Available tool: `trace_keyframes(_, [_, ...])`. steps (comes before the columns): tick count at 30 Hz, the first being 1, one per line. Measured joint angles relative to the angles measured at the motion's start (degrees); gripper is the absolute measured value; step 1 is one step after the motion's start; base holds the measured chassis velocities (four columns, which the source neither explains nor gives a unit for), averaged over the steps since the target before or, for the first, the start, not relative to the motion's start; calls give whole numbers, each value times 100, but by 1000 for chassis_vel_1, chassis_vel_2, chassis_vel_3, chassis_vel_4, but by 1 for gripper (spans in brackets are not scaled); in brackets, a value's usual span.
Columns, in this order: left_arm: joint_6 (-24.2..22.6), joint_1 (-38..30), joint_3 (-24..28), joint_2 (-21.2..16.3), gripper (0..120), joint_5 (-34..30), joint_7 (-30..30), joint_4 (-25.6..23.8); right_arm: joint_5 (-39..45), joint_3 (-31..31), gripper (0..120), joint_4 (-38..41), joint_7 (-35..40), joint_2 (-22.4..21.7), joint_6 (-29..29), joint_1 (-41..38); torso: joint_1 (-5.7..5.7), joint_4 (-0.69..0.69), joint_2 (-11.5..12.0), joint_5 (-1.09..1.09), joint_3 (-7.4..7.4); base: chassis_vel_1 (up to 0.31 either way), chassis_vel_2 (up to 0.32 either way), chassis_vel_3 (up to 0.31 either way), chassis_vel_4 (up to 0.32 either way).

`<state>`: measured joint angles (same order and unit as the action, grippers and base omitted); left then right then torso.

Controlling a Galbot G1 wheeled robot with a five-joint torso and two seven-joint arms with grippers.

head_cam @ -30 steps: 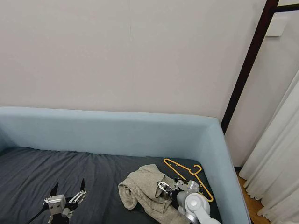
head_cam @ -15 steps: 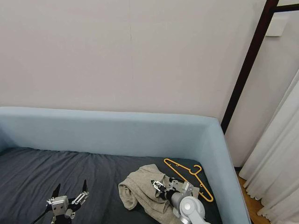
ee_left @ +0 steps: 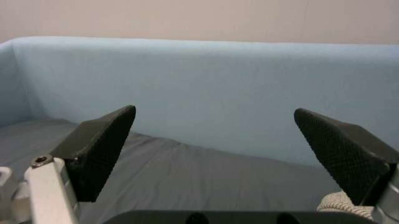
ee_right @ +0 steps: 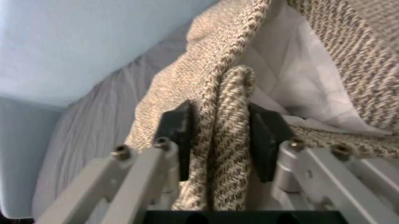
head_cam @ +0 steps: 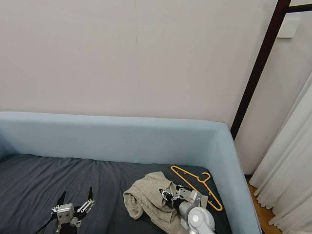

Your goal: Pick up the clothes from the sofa and hang them on the clothes hanger.

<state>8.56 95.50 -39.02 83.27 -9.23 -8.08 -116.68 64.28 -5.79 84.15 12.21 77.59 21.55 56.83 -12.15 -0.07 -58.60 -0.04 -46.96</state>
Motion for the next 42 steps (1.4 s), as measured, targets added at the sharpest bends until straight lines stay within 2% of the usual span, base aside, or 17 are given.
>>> trace_keyframes(1, [1,-5,0,-1,100,-1,-2,5,-7,0,27,-3,-28,0,-18,3,0,0,0,0,0,0,0,0,0])
trace_keyframes(4, [8,-42,7,-8,100,-8,-10,36,-89,-2,10,-20,-358,-25,-245,56,0,0,0,0,0,0,0,0,0])
trace_keyframes(7, [9,-64,9,-11,100,-16,-16,42,-184,3,2,-8,-573,-53,-365,94,0,0,0,0,0,0,0,0,0])
trace_keyframes(11, [11,-98,-7,-32,100,-33,-25,51,-281,25,1,33,-840,-93,-609,148,0,0,-1,0,0,0,0,0,0])
trace_keyframes(15, [12,-132,-26,-69,100,-55,-36,55,-512,117,1,236,-1514,-329,-1355,181,0,1,-1,1,0,0,0,0,0])
trace_keyframes(16, [12,-132,-26,-69,100,-55,-36,55,-512,117,1,236,-1514,-329,-1355,181,0,1,-1,1,0,0,0,0,0])
trace_keyframes(19, [13,-184,-73,-104,100,-122,-42,61,-465,164,1,596,-2628,-756,-1868,64,0,-1,0,0,0,0,0,0,0])
trace_keyframes(23, [13,-230,-149,-161,100,-178,-42,63,-128,212,1,932,-3015,-1097,-2078,-164,0,-1,0,0,-1,0,0,0,0])
trace_keyframes(27, [21,-233,-218,-199,100,-236,-39,61,311,286,1,1199,-3052,-1480,-2324,-684,0,1,0,1,-1,0,0,0,0])
trace_keyframes(30, [53,-212,-246,-206,100,-251,-39,54,579,355,1,1232,-3050,-1850,-2499,-1397,0,1,0,0,-1,0,0,0,0])
trace_keyframes(31, [53,-212,-246,-206,100,-251,-39,54,579,355,1,1232,-3050,-1850,-2499,-1397,0,1,0,0,-1,0,0,0,0])
trace_keyframes(34, [90,-192,-289,-236,100,-258,-36,38,905,402,1,1074,-2997,-2173,-2557,-2103,0,1,0,0,-1,0,0,0,0])
trace_keyframes(35, [90,-192,-289,-236,100,-258,-36,38,905,402,1,1074,-2997,-2173,-2557,-2103,0,1,0,0,-1,0,0,0,0])
trace_keyframes(38, [130,-184,-347,-273,100,-285,-35,39,1231,511,1,813,-2927,-2416,-2578,-2768,0,-2,0,2,-1,0,0,0,0])
trace_keyframes(42, [160,-180,-373,-279,100,-309,-35,46,1450,641,1,653,-2885,-2565,-2596,-3393,-1,1,0,1,-1,0,0,0,0])
